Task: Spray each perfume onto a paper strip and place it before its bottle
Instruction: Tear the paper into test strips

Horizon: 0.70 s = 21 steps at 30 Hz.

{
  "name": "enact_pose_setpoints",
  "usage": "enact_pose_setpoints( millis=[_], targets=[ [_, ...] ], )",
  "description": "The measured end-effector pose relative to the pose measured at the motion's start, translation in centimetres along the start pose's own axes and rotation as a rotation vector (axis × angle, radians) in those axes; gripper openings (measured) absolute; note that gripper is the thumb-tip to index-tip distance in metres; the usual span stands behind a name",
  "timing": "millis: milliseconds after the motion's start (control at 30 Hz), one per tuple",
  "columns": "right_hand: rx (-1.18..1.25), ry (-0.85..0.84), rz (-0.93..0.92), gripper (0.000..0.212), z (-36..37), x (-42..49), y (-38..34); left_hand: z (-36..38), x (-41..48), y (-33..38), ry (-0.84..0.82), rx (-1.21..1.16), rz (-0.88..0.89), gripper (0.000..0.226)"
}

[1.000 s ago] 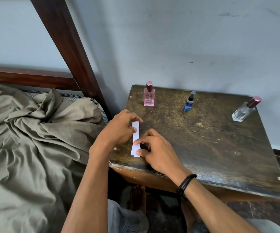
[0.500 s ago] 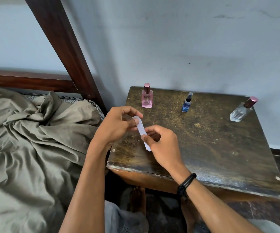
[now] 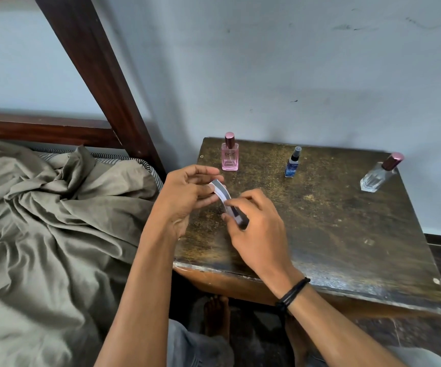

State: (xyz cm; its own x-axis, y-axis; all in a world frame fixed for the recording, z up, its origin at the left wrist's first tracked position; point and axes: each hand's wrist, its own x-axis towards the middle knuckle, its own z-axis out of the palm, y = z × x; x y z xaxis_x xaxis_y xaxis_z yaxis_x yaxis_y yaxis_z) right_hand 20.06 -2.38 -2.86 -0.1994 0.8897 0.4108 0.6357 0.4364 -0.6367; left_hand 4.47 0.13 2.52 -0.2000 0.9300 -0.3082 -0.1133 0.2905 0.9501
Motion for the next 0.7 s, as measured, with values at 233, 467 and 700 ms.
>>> enact_pose_setpoints(
  millis=[233, 467, 700],
  targets=[
    [0.360, -0.136, 0.414, 0.032, -0.9, 1.1, 0.5, -0.4, 0.1, -0.4, -0.015, 0.054, 0.017, 0.030],
    [0.398, -0.213, 0.495, 0.021, -1.4, 1.4, 0.6, -0.2, 0.1, -0.4, -0.014, 0.112, 0.024, 0.030],
    [0.581, -0.233, 0.623, 0.013, -1.6, 1.5, 0.7, -0.2, -0.3, -0.1, -0.133, 0.109, -0.035, 0.036]
  ],
)
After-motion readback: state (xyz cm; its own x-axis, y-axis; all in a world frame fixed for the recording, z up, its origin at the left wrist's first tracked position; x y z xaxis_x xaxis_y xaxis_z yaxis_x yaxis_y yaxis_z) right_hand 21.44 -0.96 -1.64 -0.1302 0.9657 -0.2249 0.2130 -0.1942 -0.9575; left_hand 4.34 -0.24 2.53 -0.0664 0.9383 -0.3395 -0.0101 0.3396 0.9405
